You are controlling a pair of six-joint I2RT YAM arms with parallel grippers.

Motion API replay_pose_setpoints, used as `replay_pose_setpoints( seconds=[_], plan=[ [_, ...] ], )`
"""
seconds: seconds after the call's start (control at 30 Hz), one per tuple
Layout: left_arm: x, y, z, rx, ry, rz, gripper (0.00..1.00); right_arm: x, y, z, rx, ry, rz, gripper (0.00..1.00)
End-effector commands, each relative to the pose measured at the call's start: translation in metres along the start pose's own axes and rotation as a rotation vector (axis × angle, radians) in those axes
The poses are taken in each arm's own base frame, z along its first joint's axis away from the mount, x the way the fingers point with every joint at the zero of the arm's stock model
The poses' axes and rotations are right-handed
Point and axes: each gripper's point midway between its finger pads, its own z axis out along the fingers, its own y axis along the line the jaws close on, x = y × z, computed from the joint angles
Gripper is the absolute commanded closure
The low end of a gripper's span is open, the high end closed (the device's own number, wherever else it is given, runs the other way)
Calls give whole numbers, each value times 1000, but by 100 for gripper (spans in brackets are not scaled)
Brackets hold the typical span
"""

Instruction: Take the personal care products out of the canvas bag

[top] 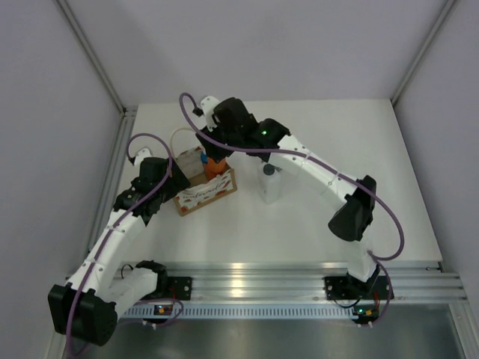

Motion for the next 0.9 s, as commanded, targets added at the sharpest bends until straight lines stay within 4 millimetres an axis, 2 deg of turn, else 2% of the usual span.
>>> replay_pose_setpoints(
  seconds=[0.0,0.07,0.17,0.27,0.3,0.37,0.4,0.47,0.53,0.57,0.6,0.63,0.67,0.7,0.83,0.87],
  plan=[
    [-7,-2,1,11,-36,-7,2,-71,-19,-75,43,-230,10,100],
    [-7,-2,1,12,-35,-7,2,-75,-23,-83,58,-244,7,100],
    [-6,-2,3,6,-28,0,2,-86,-32,-109,94,-291,17,100],
    [-4,-2,3,12,-24,2,2,-88,-44,-123,132,-307,28,100],
    [-4,-2,3,12,-24,3,2,-89,-53,-134,164,-320,41,100],
    [-3,-1,3,10,-23,5,2,-81,-65,-139,203,-307,60,100],
    [-2,0,4,6,-21,10,2,-81,-78,-151,231,-323,82,100],
    [-1,0,5,8,-16,11,2,-68,-95,-161,274,-310,120,100],
    [0,-1,5,10,-12,11,2,-56,-121,-168,342,-299,182,100],
    [0,-1,5,10,-10,13,2,-44,-129,-172,371,-286,208,100],
    [0,-1,5,11,-11,14,2,-36,-147,-177,413,-279,238,100],
    [0,0,5,7,-10,18,2,-19,-156,-173,434,-249,257,100],
    [0,0,5,6,-11,19,2,-16,-161,-184,450,-268,285,100],
    [0,1,6,5,-12,19,2,-7,-175,-189,480,-265,310,100],
    [2,2,7,0,-7,20,2,25,-193,-198,532,-262,369,100],
    [2,2,7,-1,-6,20,2,38,-196,-199,557,-249,383,100]
  ],
)
